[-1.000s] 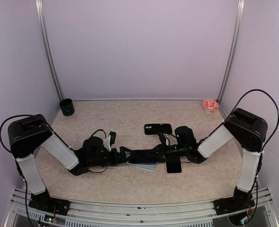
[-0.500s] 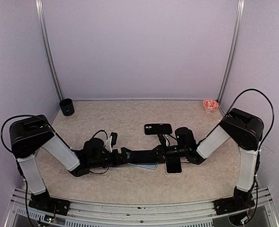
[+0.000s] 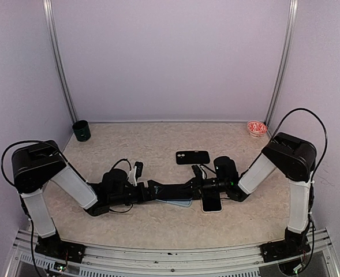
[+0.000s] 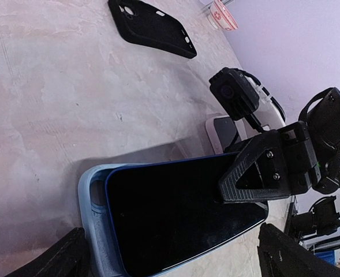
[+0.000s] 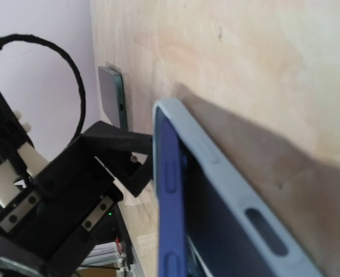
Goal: Put the phone into the phone case
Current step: Install the phone into the phone case.
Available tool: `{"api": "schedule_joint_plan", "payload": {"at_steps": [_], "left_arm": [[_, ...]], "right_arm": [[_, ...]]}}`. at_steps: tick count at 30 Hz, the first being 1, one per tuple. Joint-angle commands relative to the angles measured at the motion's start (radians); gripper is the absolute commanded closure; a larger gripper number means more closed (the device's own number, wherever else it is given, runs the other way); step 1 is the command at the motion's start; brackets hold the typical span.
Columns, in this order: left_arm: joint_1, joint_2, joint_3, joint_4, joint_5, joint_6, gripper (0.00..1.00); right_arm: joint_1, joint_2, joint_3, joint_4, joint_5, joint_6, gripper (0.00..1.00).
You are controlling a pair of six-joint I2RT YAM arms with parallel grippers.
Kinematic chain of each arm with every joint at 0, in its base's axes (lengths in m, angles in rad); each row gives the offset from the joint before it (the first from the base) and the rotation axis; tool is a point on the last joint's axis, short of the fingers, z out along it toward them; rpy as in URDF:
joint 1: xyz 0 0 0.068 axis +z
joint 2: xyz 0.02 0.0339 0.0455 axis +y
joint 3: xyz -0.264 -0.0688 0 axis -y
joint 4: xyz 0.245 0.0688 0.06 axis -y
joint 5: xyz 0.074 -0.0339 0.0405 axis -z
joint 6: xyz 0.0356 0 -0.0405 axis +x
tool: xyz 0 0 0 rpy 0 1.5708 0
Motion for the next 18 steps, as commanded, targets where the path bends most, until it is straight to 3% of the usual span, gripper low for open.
{"api": "schedule_joint_plan", "payload": {"at_steps": [1,12,18], "left_arm": [[-0.026,0.017,0.008,0.005,0.014,-0.006,0.01],[-0.050,0.030,0.021,0.013,0.009,-0.001,0.01],[-0.050,0.028,0.012,0.010,-0.019,-0.004,0.01]], "right_arm": [[-0.006,0.060,0.009,0.038,-0.027,0.049,1.00],[-0.008,0.094,0.034,0.044,-0.030,0.062,1.00],[-0.009,0.029,0.022,-0.099,0.012,-0.041,1.00]]}}
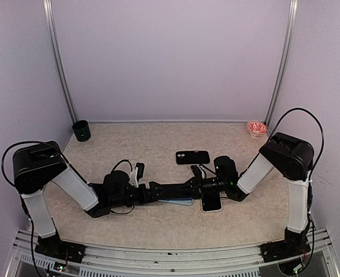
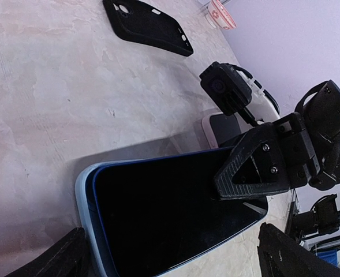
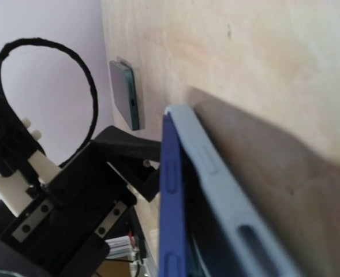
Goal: Put the phone into the phone case
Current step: Install the phone into the phone case.
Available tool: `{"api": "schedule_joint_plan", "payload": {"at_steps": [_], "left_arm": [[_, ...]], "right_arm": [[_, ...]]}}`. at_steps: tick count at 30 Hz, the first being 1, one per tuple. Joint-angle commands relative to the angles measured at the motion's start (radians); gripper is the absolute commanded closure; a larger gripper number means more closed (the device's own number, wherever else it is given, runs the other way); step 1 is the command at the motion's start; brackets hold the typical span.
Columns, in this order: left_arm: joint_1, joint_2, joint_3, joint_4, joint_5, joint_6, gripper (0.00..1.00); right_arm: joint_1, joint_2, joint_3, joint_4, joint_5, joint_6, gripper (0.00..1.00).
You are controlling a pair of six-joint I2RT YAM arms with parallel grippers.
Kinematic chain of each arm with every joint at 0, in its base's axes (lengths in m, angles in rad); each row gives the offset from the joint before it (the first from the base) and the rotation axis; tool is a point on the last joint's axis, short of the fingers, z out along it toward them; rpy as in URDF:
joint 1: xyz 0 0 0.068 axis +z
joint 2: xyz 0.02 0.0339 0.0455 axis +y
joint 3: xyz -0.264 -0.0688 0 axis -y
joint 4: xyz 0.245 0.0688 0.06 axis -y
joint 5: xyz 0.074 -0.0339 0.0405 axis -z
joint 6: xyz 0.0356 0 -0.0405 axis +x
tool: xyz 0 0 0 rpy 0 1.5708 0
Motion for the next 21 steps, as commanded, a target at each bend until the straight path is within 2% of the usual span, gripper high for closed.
{"api": "schedule_joint_plan", "payload": {"at_steps": [1,7,15,21], "left_arm": [[-0.021,0.021,0.010,0.000,0.012,-0.003,0.01],[-0.021,0.016,0.014,-0.001,0.002,-0.002,0.01],[-0.028,0.012,0.017,0.001,0.007,0.004,0.01],[-0.040,0.012,0.021,0.007,0.003,0.007,0.01]], "right_arm": [[0.000,-0.024,0.005,-0.184,0.070,-0.115,1.00],[-0.001,-0.058,-0.004,-0.232,0.096,-0.147,1.00],[-0.002,-0.005,-0.006,-0.169,0.081,-0.106,1.00],[0.012,0.008,0.023,-0.203,0.088,-0.118,1.00]]}}
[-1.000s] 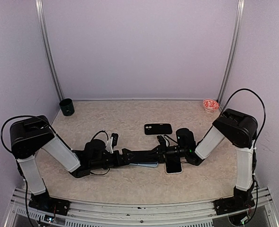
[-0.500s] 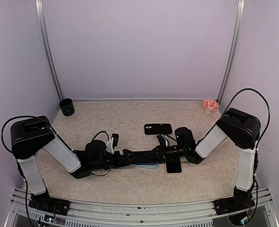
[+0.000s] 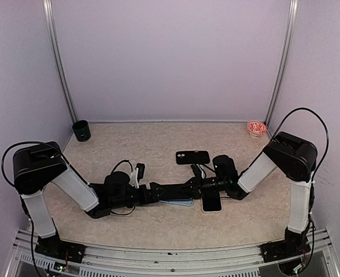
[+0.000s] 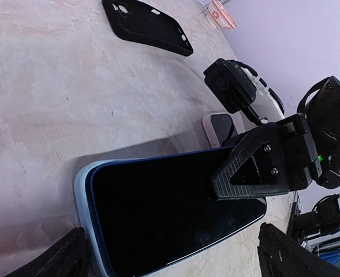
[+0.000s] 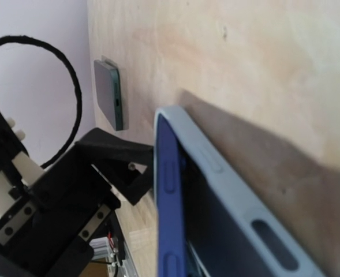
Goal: Put the phone into the phone case
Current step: Install the phone into the phone case.
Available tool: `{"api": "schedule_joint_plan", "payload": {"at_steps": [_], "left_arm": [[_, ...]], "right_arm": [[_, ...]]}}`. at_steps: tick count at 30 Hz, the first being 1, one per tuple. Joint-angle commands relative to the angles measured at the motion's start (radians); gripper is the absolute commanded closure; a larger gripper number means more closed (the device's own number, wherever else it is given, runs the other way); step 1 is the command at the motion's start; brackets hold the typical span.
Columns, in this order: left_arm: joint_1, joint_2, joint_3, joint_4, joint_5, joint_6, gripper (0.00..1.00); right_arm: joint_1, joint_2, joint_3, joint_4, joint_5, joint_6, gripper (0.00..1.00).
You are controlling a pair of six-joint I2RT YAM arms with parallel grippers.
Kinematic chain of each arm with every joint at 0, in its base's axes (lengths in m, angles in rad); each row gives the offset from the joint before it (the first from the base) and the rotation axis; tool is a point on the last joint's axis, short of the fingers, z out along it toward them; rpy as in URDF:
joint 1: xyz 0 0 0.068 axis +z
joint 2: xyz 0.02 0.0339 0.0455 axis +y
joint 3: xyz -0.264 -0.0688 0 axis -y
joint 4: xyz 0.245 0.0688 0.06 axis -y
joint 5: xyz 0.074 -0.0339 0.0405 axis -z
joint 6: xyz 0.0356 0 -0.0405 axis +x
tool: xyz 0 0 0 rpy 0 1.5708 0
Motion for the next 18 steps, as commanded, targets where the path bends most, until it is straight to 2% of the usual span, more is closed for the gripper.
{"api": "schedule_joint_plan", "payload": {"at_steps": [1,11,18], "left_arm": [[-0.027,0.013,0.022,0.007,0.025,0.007,0.01],[-0.035,0.027,0.019,0.058,0.053,0.015,0.01],[-0.043,0.033,0.011,0.115,0.073,0.019,0.01]], "right_arm": [[0.014,0.055,0.022,-0.090,0.051,-0.013,1.00],[0.030,0.065,0.040,-0.089,0.060,-0.003,1.00],[0.045,0.045,0.058,-0.145,0.083,-0.028,1.00]]}}
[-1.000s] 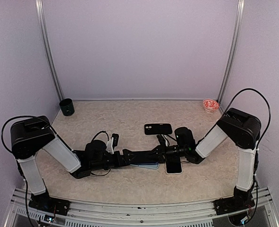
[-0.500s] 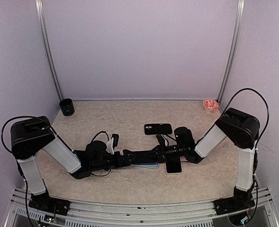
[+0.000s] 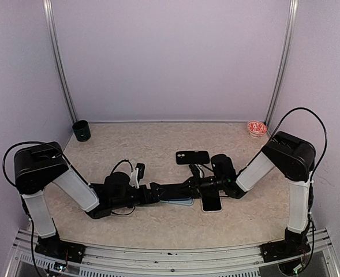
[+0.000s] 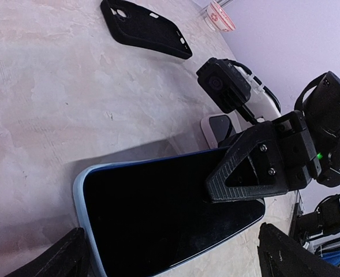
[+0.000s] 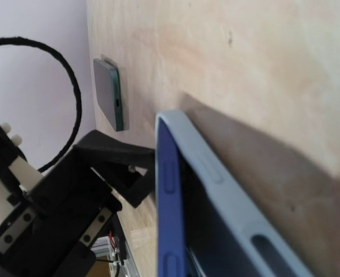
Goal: Put the phone into the phone case
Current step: Install the phone into the phone case.
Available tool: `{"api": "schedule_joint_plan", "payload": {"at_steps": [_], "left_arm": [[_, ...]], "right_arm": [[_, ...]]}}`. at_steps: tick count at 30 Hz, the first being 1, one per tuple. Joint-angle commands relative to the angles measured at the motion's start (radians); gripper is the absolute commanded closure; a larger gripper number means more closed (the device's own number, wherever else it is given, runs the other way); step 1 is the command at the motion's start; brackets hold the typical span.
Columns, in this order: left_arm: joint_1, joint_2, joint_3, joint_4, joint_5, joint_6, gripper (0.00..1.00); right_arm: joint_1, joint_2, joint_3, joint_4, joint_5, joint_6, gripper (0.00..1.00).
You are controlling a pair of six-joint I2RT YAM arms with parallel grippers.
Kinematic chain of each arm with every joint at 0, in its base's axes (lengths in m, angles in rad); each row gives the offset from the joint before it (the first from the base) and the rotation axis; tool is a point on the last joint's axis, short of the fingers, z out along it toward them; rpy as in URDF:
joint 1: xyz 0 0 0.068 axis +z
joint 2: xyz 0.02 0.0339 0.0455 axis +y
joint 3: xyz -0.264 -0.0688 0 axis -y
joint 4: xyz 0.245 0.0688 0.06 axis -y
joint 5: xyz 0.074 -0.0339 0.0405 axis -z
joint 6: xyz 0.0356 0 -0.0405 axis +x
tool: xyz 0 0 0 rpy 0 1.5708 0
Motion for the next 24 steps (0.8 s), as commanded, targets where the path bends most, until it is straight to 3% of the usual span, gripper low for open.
{"api": "schedule_joint_plan", "payload": {"at_steps": [1,13,24], "left_arm": [[-0.035,0.026,0.010,0.098,0.090,0.006,0.01],[-0.031,-0.004,-0.032,0.111,0.054,-0.001,0.01],[0.007,-0.063,-0.070,0.077,0.026,-0.006,0.01]], "right_arm": [[0.034,0.022,0.024,-0.127,0.097,-0.034,1.00],[0.036,0.006,0.001,-0.063,0.077,-0.034,1.00],[0.036,-0.070,0.007,-0.036,0.058,-0.152,1.00]]}}
